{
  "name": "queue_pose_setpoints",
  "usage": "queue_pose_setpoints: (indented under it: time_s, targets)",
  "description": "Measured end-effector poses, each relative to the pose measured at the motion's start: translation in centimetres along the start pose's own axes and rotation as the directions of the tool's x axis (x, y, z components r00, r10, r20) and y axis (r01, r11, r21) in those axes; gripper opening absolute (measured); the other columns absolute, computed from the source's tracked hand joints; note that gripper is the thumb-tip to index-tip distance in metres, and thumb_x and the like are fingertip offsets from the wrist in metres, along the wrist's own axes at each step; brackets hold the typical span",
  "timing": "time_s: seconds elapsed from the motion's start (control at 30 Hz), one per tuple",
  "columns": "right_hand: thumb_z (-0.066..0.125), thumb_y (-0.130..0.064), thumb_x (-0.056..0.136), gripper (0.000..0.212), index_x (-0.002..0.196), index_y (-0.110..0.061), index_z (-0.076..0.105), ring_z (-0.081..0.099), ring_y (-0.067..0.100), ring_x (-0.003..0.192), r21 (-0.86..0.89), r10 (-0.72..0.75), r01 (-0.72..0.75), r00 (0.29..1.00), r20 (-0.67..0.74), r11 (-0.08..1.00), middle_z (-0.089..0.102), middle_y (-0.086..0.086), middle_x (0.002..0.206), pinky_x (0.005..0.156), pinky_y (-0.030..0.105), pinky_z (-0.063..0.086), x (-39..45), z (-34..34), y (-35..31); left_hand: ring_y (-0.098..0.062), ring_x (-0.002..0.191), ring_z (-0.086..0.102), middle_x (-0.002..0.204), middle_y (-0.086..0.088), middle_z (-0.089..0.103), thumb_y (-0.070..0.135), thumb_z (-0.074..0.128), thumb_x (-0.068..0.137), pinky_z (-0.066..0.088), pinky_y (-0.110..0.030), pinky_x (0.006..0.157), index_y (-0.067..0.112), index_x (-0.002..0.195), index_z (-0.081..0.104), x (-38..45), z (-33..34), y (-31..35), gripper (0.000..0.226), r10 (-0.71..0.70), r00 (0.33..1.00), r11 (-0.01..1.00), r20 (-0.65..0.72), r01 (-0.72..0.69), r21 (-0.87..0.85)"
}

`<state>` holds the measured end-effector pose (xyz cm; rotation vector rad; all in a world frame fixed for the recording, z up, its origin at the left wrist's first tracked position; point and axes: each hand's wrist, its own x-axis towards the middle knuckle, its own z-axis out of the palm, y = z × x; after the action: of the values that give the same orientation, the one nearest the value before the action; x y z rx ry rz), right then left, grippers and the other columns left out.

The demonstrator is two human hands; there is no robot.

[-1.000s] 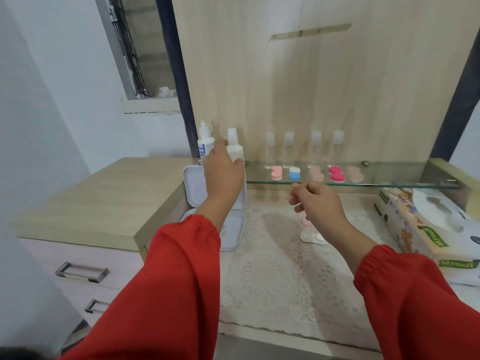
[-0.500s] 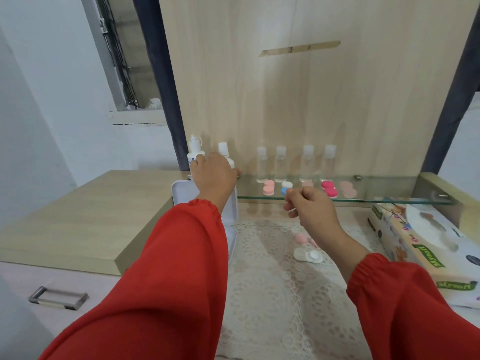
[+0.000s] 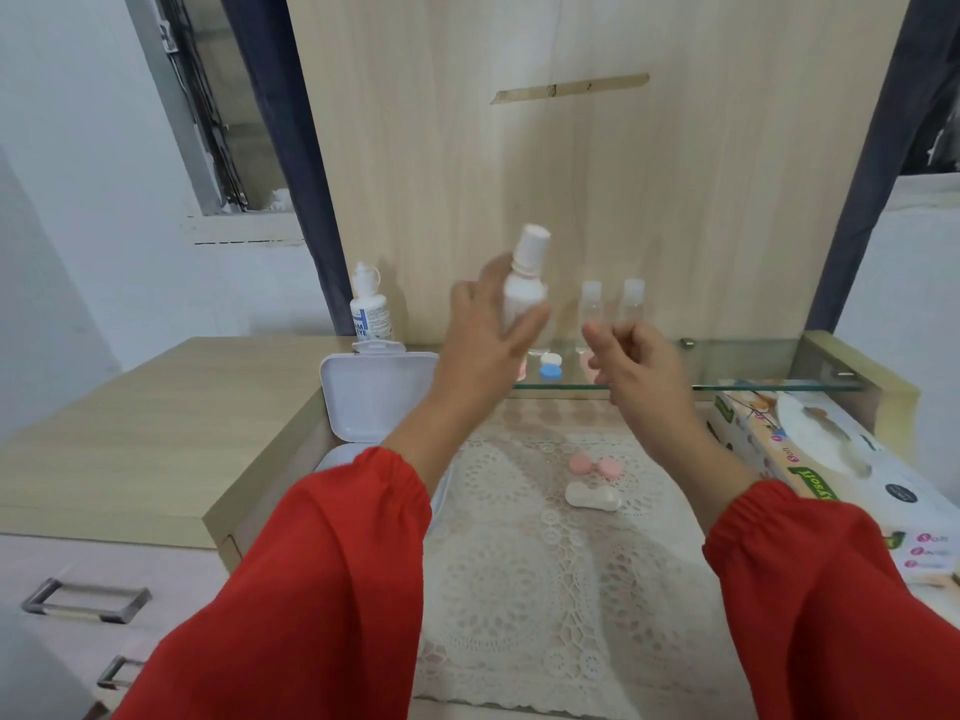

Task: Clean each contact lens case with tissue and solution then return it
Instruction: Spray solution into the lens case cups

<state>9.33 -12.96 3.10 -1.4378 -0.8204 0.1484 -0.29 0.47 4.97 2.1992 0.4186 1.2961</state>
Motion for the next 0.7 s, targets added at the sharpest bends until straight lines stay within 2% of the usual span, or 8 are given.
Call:
queue_pose_setpoints:
  time_s: [0.1, 0.2, 0.33, 0.43, 0.5, 0.6, 0.63, 0.7]
  targets:
    - [0.069, -0.065, 0.067, 0.05, 0.088, -0.021, 0.057, 0.054, 0.012, 0.065, -0.017, -0.019, 0.019, 1.0, 0.012, 1.0, 0.056, 0.002, 0.076, 0.061, 0.03, 0.047, 0.4, 0.5, -0.9, -0.021, 0.094, 0.06, 0.113, -0.009, 0.051, 0.051, 0.063, 0.082, 0.057, -0.047, 0.073, 0.043, 0.13, 0.046, -3.8, 2.1, -0.2, 0.051, -0.091, 0.978, 0.98, 0.186, 0.121, -0.156]
    - [0.074, -0.045, 0.078, 0.035, 0.075, -0.015, 0.057, 0.047, 0.009, 0.058, -0.168, 0.006, -0.007, 1.0, -0.004, 0.986, 0.052, -0.003, 0.066, 0.057, 0.022, 0.04, 0.3, 0.7, -0.2, -0.014, 0.096, 0.063, 0.114, 0.005, 0.057, 0.037, 0.073, 0.082, 0.057, -0.031, 0.063, 0.04, 0.13, 0.046, -7.1, 2.5, -1.3, 0.055, -0.254, 0.924, 0.865, 0.285, 0.348, -0.36]
    - [0.071, -0.036, 0.083, 0.035, 0.075, -0.004, 0.059, 0.047, 0.015, 0.054, -0.159, 0.154, -0.153, 0.988, -0.005, 0.975, 0.056, 0.004, 0.063, 0.055, 0.028, 0.039, -0.2, 1.0, 1.5, -0.015, 0.074, 0.063, 0.098, -0.005, 0.067, 0.048, 0.08, 0.064, 0.047, -0.027, 0.059, 0.018, 0.116, 0.053, -10.3, 3.9, -3.1, 0.065, -0.557, 0.787, 0.532, 0.266, 0.584, -0.613]
    - [0.063, -0.019, 0.087, 0.013, 0.087, -0.006, 0.065, 0.055, 0.019, 0.067, -0.081, 0.227, -0.217, 0.963, 0.145, 0.973, 0.065, 0.004, 0.077, 0.059, 0.029, 0.044, -0.6, 1.0, 2.1, -0.013, 0.058, 0.051, 0.079, -0.009, 0.058, 0.049, 0.066, 0.082, 0.039, -0.024, 0.047, 0.005, 0.113, 0.059, -11.0, 4.8, -3.6, 0.055, -0.675, 0.678, 0.307, 0.289, 0.615, -0.726]
    - [0.06, -0.015, 0.089, 0.013, 0.101, -0.015, 0.064, 0.057, 0.014, 0.081, -0.048, 0.248, -0.244, 0.931, 0.267, 0.969, 0.065, -0.002, 0.099, 0.066, 0.026, 0.044, -0.8, 0.9, 1.8, -0.013, 0.057, 0.051, 0.079, -0.009, 0.057, 0.046, 0.054, 0.092, 0.038, -0.024, 0.045, 0.011, 0.114, 0.06, -11.1, 4.9, -3.8, 0.041, -0.711, 0.642, 0.292, 0.288, 0.642, -0.709]
    - [0.057, -0.044, 0.091, 0.028, 0.1, -0.018, 0.056, 0.054, 0.015, 0.081, -0.257, 0.32, -0.258, 0.918, 0.236, 0.931, 0.058, -0.002, 0.098, 0.068, 0.029, 0.041, -0.4, 0.4, 1.8, -0.015, 0.057, 0.055, 0.08, -0.009, 0.06, 0.037, 0.049, 0.097, 0.042, -0.027, 0.047, 0.014, 0.112, 0.057, -11.0, 4.8, -3.9, 0.029, -0.698, 0.659, 0.32, 0.281, 0.638, -0.7]
    - [0.055, -0.045, 0.091, 0.029, 0.095, -0.016, 0.056, 0.053, 0.016, 0.078, -0.315, 0.334, -0.259, 0.918, 0.214, 0.913, 0.058, 0.001, 0.094, 0.067, 0.03, 0.04, -0.2, 0.3, 1.8, -0.015, 0.055, 0.054, 0.079, -0.01, 0.059, 0.035, 0.048, 0.098, 0.041, -0.026, 0.046, 0.016, 0.111, 0.057, -11.0, 4.8, -3.8, 0.025, -0.687, 0.669, 0.331, 0.284, 0.636, -0.697]
    - [0.053, -0.026, 0.091, 0.014, 0.092, -0.012, 0.057, 0.05, 0.018, 0.074, -0.299, 0.355, -0.28, 0.903, 0.24, 0.912, 0.057, 0.003, 0.089, 0.063, 0.029, 0.039, 0.2, 0.3, 1.6, -0.015, 0.052, 0.05, 0.078, -0.01, 0.057, 0.032, 0.047, 0.098, 0.037, -0.025, 0.045, 0.018, 0.108, 0.057, -11.1, 4.8, -3.6, 0.02, -0.675, 0.678, 0.344, 0.291, 0.639, -0.688]
